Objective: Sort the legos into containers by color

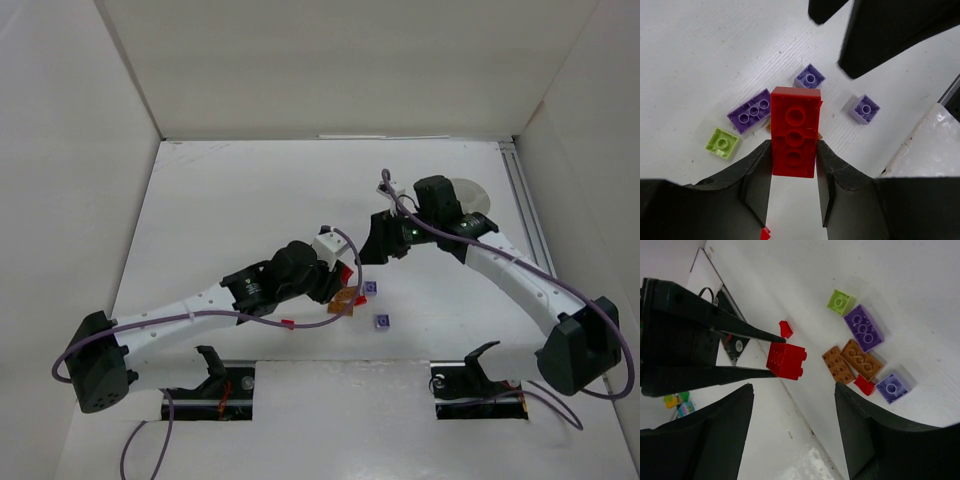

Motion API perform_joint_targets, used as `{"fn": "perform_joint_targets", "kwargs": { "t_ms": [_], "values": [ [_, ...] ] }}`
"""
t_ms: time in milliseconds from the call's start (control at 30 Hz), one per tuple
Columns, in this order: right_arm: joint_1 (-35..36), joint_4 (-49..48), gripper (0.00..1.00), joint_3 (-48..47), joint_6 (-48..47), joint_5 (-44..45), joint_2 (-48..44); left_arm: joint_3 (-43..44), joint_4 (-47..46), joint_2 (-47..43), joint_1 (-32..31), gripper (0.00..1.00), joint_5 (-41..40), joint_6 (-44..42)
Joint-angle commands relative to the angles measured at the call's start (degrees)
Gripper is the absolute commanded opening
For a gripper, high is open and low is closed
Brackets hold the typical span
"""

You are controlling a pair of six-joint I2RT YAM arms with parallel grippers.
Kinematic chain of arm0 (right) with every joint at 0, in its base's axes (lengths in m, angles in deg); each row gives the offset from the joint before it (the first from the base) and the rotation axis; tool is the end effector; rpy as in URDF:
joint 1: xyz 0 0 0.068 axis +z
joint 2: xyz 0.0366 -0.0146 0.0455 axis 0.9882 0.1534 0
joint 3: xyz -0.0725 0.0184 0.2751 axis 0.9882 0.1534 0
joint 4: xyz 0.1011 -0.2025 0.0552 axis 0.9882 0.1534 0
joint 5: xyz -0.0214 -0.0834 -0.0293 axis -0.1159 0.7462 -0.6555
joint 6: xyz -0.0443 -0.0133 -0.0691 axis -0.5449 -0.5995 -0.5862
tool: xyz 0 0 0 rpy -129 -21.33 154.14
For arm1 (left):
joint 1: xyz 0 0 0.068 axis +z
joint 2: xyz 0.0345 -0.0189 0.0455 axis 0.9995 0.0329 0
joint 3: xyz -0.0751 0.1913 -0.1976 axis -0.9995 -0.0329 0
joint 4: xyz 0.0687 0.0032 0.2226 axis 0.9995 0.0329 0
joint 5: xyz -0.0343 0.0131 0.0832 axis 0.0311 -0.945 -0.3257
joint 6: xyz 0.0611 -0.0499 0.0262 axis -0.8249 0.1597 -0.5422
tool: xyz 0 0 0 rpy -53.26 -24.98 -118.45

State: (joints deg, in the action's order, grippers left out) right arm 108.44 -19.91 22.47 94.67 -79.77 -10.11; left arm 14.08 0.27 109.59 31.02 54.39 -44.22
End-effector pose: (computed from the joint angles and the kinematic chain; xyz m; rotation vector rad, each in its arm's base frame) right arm 0.2113 0.1621 0.3015 -0.6559 2.2684 1.1778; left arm 0.1384 -0.2125 0.2803 0.8444 1.8990 -0.7133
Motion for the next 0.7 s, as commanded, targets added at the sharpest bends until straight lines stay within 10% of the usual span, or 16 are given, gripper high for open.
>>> {"fn": "perform_joint_targets", "kwargs": {
  "t_ms": [0, 300, 667],
  "values": [
    [2.3, -2.3, 0.7, -2.9, 2.9, -3.0, 2.3, 3.4, -2.7, -0.5, -0.6, 0.12, -0.1, -2.2],
    [5.5, -3.1, 0.65, -4.4, 3.4, -1.7, 6.8, 3.4, -3.9, -0.5, -0.6, 0.11, -1.2, -2.8],
    [6.7, -6.8, 0.05, -4.4, 3.4, -0.8, 6.5, 3.4, -5.2, 0.1, -0.6, 0.19, -3.0, -2.8]
  ]
}}
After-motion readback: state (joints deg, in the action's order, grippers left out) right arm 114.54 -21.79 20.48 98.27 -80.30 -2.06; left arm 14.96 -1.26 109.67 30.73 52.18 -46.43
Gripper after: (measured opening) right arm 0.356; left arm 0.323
